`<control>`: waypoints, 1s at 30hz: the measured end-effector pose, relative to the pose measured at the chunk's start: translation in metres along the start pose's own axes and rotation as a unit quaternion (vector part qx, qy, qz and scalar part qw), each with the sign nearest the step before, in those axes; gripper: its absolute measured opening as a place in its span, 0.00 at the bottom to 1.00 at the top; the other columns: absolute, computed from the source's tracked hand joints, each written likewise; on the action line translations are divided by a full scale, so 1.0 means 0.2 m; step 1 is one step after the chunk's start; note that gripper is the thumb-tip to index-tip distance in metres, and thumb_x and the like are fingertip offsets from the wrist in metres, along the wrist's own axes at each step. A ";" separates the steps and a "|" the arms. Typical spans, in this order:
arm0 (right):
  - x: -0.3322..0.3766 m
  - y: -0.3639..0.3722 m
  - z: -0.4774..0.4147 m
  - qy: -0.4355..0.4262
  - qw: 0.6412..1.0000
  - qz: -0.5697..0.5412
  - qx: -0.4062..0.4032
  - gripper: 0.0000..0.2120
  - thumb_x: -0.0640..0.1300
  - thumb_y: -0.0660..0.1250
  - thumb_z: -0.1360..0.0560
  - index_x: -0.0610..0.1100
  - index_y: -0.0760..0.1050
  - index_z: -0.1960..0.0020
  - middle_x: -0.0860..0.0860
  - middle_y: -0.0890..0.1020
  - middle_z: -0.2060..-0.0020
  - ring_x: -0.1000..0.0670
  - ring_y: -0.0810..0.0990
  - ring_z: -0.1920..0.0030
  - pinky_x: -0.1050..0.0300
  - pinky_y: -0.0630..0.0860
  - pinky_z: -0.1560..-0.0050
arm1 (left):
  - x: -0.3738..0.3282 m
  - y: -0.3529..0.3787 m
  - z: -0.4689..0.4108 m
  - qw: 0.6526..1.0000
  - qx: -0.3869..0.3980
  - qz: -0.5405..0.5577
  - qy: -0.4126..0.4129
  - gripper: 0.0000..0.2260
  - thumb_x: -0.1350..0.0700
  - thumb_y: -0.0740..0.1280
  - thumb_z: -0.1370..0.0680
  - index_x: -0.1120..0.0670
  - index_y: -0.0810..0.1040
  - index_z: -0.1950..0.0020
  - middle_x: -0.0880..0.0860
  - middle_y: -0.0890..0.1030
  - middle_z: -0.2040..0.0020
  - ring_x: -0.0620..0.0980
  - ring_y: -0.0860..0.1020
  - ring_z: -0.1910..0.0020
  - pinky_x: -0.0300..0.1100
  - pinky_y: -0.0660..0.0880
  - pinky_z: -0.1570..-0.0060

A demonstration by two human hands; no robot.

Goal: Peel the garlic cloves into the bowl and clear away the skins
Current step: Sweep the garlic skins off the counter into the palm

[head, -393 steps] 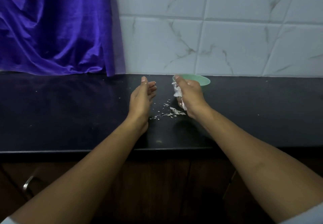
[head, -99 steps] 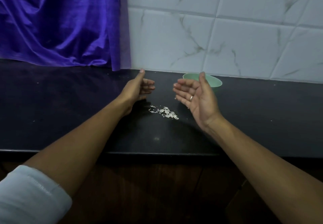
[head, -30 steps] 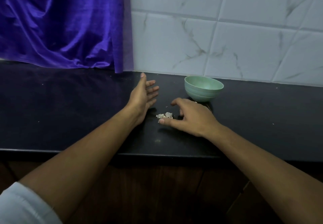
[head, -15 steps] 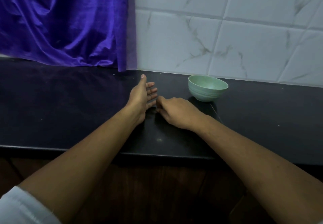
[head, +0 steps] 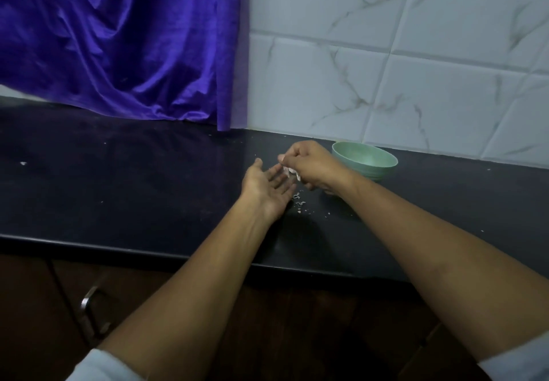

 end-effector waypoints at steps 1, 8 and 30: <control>0.03 0.03 -0.02 0.009 1.000 0.015 0.016 0.11 0.47 0.67 0.17 0.45 0.74 0.57 0.51 0.77 0.74 0.56 0.69 0.79 0.64 0.63 0.78 | 0.00 0.00 0.00 1.000 0.001 0.024 -0.011 0.27 0.44 0.53 0.12 0.64 0.73 0.28 0.63 0.77 0.31 0.62 0.77 0.31 0.56 0.73 0.29; 0.17 0.17 -0.05 0.029 0.983 0.168 0.068 0.21 0.50 0.57 0.14 0.42 0.78 0.60 0.48 0.77 0.74 0.51 0.73 0.78 0.64 0.67 0.78 | -0.02 0.01 0.04 0.995 0.012 0.088 -0.035 0.17 0.56 0.52 0.14 0.60 0.77 0.54 0.59 0.79 0.60 0.54 0.80 0.63 0.48 0.78 0.59; 0.26 0.05 0.00 0.002 0.982 0.164 0.099 0.05 0.39 0.75 0.23 0.36 0.84 0.54 0.43 0.87 0.66 0.52 0.83 0.71 0.60 0.78 0.73 | -0.02 -0.01 0.01 0.986 0.026 0.157 -0.053 0.22 0.54 0.51 0.13 0.65 0.77 0.30 0.63 0.81 0.34 0.60 0.80 0.33 0.57 0.77 0.33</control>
Point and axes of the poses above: each hand's wrist, its own z-axis away from the middle knuckle, its own y-axis out of the palm, x = y × z, the point moved 7 cm from there along -z, towards the middle knuckle
